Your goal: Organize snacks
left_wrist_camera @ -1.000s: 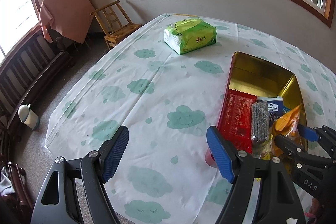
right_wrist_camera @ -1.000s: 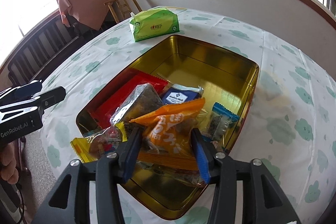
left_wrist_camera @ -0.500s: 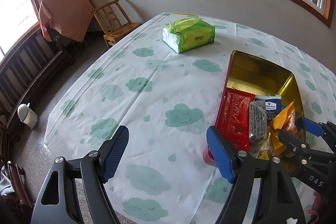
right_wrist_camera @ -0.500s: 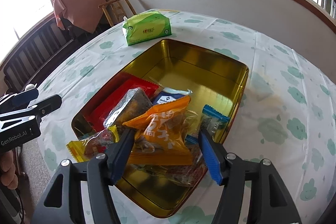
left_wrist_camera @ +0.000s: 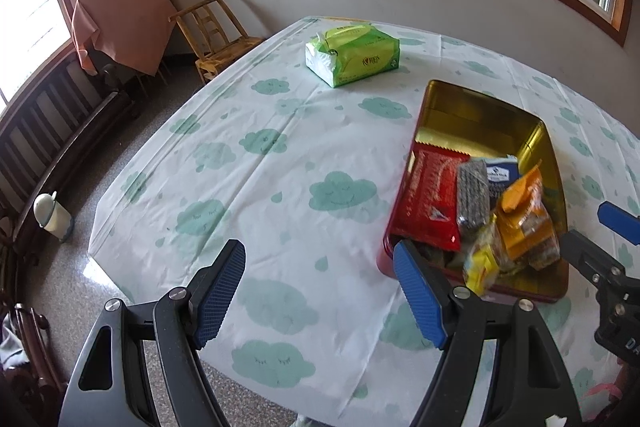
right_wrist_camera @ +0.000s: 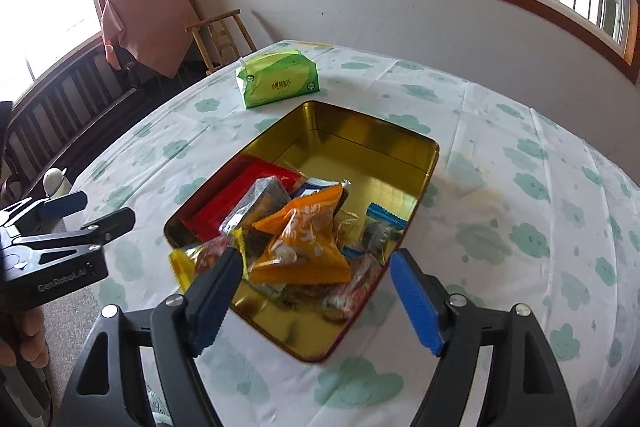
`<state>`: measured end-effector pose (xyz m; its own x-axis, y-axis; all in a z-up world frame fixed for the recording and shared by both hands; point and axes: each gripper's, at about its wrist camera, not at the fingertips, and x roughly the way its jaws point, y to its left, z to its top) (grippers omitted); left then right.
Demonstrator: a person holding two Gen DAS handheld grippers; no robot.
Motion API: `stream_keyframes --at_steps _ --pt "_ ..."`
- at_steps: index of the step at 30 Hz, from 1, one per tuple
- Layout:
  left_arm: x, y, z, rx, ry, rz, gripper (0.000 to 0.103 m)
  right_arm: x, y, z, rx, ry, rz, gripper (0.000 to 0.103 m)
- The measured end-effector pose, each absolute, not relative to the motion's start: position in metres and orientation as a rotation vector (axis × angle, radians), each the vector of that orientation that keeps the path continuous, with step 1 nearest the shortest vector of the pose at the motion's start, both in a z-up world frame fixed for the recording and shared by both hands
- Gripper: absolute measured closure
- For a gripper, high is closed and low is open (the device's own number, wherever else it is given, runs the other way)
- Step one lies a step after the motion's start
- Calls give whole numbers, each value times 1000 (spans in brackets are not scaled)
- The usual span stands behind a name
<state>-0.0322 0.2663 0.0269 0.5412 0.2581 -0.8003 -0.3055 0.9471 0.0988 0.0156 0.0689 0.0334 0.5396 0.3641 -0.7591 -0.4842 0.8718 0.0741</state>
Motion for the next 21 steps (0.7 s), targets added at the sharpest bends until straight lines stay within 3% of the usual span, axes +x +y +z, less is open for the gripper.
stream_keyframes --at_steps 21 --pt "-47 228 37 -3 924 274 29 -23 46 29 -241 904 458 25"
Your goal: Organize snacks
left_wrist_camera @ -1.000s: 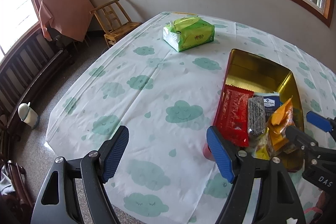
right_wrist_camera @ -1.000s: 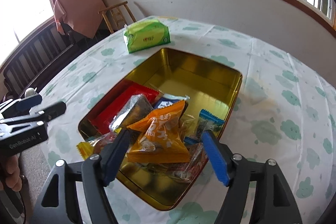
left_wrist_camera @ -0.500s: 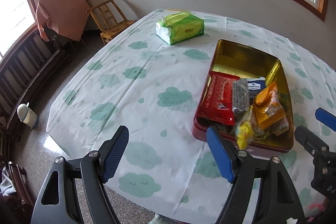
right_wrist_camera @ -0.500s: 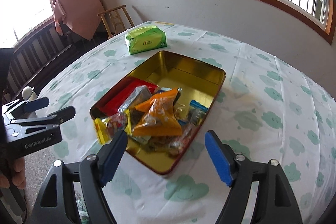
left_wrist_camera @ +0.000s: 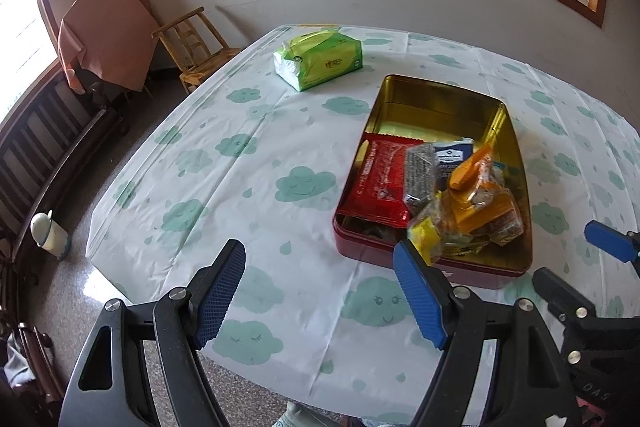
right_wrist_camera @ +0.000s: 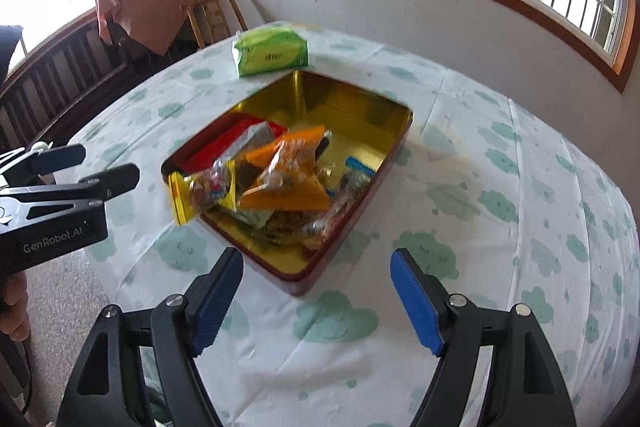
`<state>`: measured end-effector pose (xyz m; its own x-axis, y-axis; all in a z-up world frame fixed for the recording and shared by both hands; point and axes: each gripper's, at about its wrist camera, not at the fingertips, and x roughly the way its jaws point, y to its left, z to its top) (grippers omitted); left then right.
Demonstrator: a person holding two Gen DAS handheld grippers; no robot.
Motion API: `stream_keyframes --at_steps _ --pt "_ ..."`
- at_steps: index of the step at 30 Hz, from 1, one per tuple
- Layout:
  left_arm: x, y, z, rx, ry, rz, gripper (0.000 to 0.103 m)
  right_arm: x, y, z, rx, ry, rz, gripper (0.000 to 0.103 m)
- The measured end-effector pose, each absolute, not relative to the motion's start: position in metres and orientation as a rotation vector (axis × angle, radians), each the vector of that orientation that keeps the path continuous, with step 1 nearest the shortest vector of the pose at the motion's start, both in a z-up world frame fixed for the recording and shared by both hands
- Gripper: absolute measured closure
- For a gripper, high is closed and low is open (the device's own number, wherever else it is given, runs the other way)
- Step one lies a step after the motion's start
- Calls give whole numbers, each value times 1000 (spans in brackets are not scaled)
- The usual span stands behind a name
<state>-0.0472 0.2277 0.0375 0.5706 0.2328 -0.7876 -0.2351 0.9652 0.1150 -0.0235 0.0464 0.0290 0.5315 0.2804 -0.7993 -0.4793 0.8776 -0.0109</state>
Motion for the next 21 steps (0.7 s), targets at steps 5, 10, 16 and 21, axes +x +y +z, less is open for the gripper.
stream_keyframes --at_steps 5,10,16,21 --pt "-49 221 40 11 920 263 29 -27 46 30 -242 905 455 25" --pt "-49 217 40 13 924 264 29 -27 42 29 -235 908 441 25" --pt "-49 216 40 15 924 264 29 -25 39 28 -214 920 443 25" --pt "-51 213 39 19 927 260 29 -26 42 26 -228 927 439 25"
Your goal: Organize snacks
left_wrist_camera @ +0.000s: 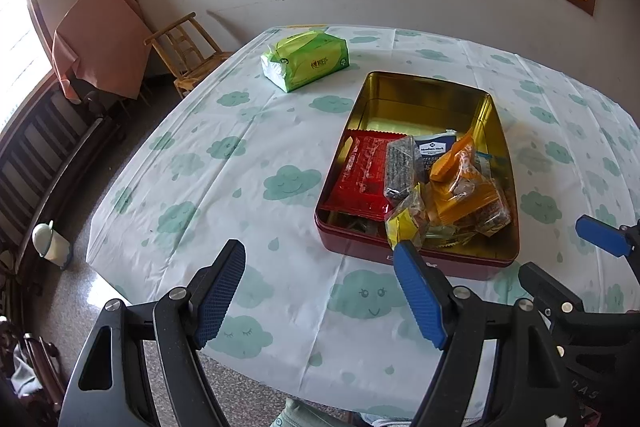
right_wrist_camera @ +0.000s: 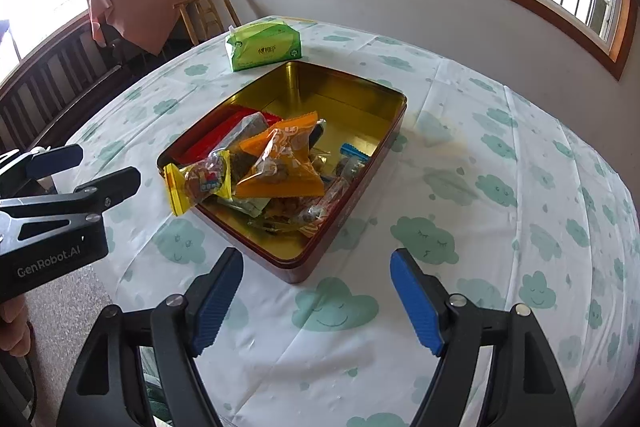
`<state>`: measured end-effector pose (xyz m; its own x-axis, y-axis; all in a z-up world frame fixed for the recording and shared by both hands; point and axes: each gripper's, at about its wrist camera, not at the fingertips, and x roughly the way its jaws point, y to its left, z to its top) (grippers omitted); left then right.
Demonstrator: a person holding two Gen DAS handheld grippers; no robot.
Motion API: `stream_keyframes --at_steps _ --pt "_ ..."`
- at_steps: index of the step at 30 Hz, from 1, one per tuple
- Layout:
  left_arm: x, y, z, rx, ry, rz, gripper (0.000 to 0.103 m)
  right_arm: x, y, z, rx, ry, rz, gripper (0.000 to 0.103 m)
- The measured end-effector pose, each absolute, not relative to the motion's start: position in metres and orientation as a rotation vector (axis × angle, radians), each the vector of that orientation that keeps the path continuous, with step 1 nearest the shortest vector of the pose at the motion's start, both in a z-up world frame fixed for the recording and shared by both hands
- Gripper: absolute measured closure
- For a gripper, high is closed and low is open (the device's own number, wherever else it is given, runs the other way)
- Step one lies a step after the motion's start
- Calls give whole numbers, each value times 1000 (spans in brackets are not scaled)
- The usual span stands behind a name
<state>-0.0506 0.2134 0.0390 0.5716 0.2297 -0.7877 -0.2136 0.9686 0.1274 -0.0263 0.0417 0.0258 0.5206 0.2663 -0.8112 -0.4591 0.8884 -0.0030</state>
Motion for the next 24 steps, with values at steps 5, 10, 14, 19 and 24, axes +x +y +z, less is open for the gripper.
stream_keyframes --at_steps 5,10,14,19,24 --pt "-51 213 38 16 928 256 29 -27 42 25 -229 930 440 25" --pt "-50 212 37 18 929 258 29 -28 44 23 -235 936 450 25" --pt "-50 212 37 15 929 257 29 -28 46 22 -235 941 453 25" --pt "-49 212 37 16 929 258 29 -26 46 21 -226 951 453 25" --pt "-50 211 35 16 935 258 29 -26 45 21 -225 951 451 25"
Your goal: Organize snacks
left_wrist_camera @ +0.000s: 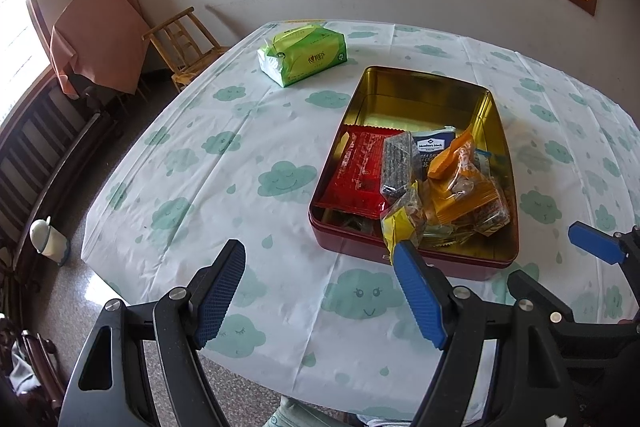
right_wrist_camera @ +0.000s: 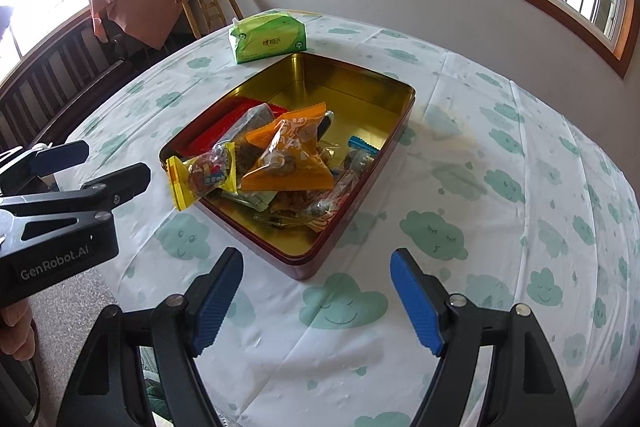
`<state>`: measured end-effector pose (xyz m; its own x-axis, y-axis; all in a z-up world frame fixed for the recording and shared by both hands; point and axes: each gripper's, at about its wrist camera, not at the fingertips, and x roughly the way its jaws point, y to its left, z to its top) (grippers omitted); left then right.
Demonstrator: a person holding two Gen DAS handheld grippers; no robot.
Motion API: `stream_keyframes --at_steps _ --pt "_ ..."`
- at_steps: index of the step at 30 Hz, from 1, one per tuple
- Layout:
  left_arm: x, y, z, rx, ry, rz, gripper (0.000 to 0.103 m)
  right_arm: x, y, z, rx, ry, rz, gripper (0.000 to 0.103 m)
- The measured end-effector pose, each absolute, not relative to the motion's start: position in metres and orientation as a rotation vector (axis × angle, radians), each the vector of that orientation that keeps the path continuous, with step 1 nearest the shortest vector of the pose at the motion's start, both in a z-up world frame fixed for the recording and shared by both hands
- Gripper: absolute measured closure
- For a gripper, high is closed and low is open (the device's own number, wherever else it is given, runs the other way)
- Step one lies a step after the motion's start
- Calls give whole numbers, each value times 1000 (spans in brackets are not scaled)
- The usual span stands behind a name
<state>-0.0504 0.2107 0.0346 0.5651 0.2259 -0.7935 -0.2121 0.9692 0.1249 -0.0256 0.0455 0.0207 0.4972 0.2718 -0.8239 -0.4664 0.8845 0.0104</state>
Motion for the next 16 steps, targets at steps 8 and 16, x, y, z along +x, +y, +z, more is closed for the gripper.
stream_keyframes --at_steps 8,16 --pt "-47 210 32 16 934 248 29 -24 46 19 -225 957 452 25" --pt "-45 209 33 24 940 237 29 -24 46 17 -227 960 452 25"
